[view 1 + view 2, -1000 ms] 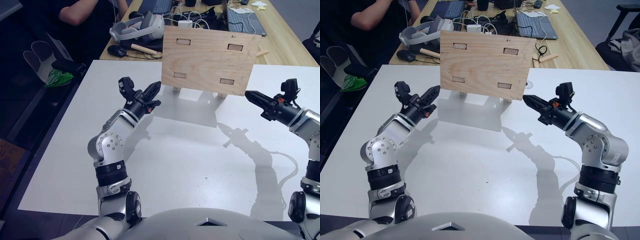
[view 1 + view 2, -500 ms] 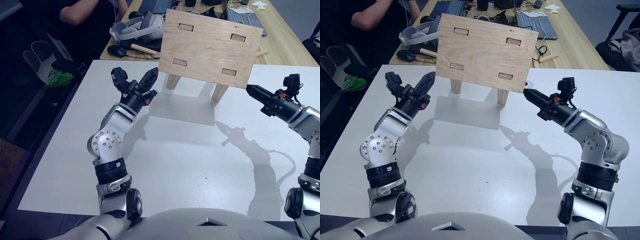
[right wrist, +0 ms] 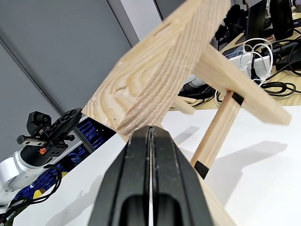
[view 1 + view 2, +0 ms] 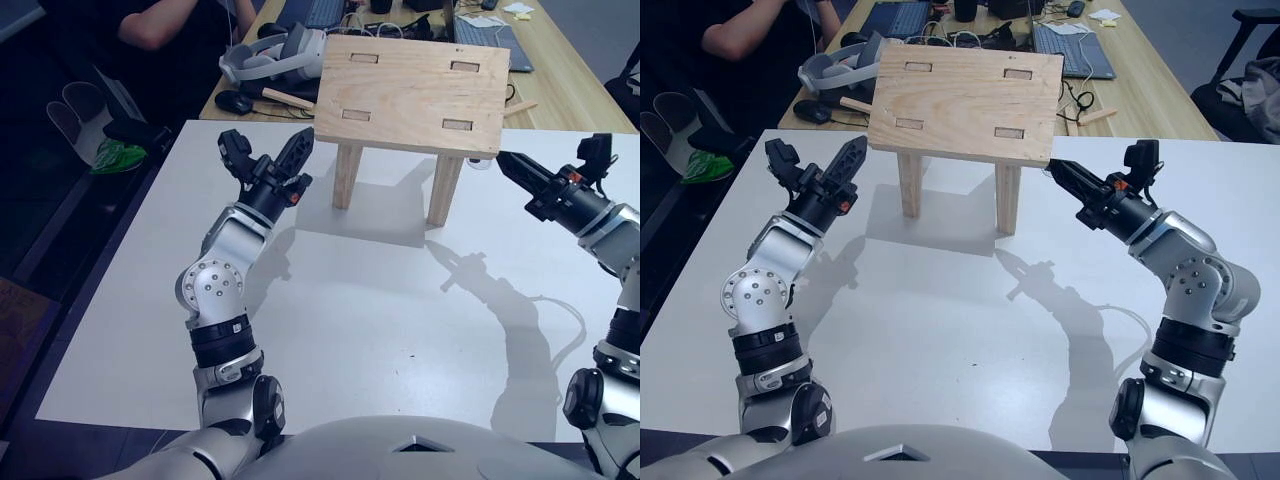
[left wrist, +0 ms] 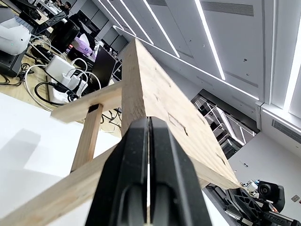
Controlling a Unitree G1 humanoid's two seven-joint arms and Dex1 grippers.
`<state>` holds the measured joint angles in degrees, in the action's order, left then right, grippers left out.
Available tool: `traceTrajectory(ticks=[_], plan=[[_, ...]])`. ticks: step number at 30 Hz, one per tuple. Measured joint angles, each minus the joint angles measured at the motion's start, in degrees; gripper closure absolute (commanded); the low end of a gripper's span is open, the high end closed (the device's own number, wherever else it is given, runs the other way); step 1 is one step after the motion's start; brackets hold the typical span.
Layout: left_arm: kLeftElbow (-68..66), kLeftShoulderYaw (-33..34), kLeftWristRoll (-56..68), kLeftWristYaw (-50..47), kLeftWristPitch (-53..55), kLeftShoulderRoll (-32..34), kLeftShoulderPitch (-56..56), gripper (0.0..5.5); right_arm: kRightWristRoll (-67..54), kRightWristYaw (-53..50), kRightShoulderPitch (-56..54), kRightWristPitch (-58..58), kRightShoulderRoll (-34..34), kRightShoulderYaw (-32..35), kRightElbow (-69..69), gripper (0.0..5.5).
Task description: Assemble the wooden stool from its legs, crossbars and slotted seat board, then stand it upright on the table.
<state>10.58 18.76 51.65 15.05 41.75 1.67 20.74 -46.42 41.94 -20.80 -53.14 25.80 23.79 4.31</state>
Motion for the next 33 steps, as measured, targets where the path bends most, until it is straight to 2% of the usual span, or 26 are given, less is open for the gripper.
traceTrajectory(ticks=[10,15,18,21,26,28,31,33], plan=[[-0.60,-0.07,0.54,-0.65,-0.78,0.05,0.42,5.47,-0.46,-0.36,0.02,0.25,0.08,-0.34,-0.04,5.50],[-1.41,-3.23,-3.87,-0.66,-4.84,0.40,0.73,5.47,1.54,-0.67,1.57,6.78,-1.18,-1.16,-0.20,5.50],[-2.00,-5.94,-8.20,-0.69,-10.45,-1.31,0.21,5.47,3.72,-4.48,4.03,13.69,-4.60,-0.48,-0.35,5.50],[-2.22,-5.84,-11.01,-1.71,-16.45,-3.08,-1.29,5.47,5.74,-8.44,7.43,17.86,-5.75,1.04,-1.26,5.50],[-5.15,-6.41,-19.13,-7.97,-23.78,-4.87,-1.38,5.47,14.55,-22.54,7.23,27.11,-10.00,1.85,-4.95,5.50],[-9.52,-7.57,-25.01,-12.94,-25.37,-5.35,-0.71,5.47,21.18,-29.09,7.29,28.59,-12.34,-2.63,-4.31,5.50],[-18.13,-11.31,-33.31,-17.42,-26.34,-5.59,2.04,5.47,35.36,-33.83,8.56,35.80,-13.64,-14.78,-4.06,5.50],[-21.63,-12.22,-35.52,-18.47,-27.71,-6.26,3.60,5.47,38.88,-35.99,8.71,38.83,-14.06,-16.21,-6.28,5.50]])
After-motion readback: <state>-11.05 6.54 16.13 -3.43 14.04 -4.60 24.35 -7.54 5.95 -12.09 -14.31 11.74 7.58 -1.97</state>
